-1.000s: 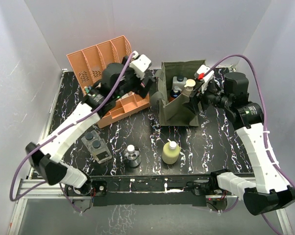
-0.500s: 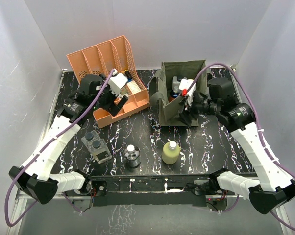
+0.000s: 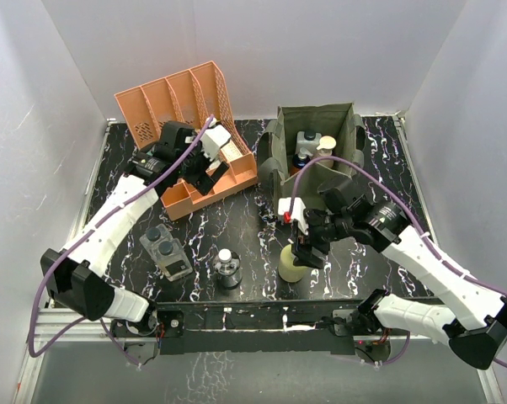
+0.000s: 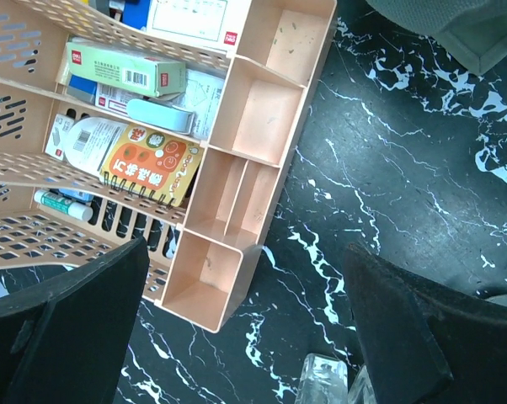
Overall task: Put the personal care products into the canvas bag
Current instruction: Pick up the care product from the center of the board.
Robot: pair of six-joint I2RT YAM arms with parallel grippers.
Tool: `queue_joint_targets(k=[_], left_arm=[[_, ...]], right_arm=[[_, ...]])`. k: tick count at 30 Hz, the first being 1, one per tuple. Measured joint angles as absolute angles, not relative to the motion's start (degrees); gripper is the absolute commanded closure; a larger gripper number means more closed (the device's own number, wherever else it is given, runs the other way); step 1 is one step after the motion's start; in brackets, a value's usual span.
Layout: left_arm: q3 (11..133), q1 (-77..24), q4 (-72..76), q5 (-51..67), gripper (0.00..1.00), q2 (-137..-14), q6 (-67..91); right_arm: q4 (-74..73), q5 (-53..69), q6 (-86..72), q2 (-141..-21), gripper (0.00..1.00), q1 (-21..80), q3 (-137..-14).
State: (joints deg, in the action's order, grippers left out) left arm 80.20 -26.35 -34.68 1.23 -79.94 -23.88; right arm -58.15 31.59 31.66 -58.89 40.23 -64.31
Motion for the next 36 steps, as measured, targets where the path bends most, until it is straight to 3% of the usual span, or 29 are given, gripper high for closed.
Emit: queue_joint_targets(k=[6, 24, 33, 36], left_arm=[[81.54, -26.35, -34.30, 1.28, 0.04, -80.99, -23.99], [81.56, -26.35, -32.16, 1.37, 0.04, -80.93, -23.99], [81.56, -26.35, -31.68, 1.50, 0.04, -80.93, -23.94], [81.54, -26.35, -31.51, 1.50, 0.04, -80.93, -23.94]], right_arm=[[-57.71, 26.39, 27.40, -58.59, 0.23, 40.56, -60.66], [-54.92, 20.78, 26.59, -66.02, 0.45, 42.74, -60.10], [-54.39, 18.46, 27.66, -66.43, 0.46, 43.90, -57.04], [-54.39, 18.20, 28.16, -66.11, 0.40, 44.12, -57.04]])
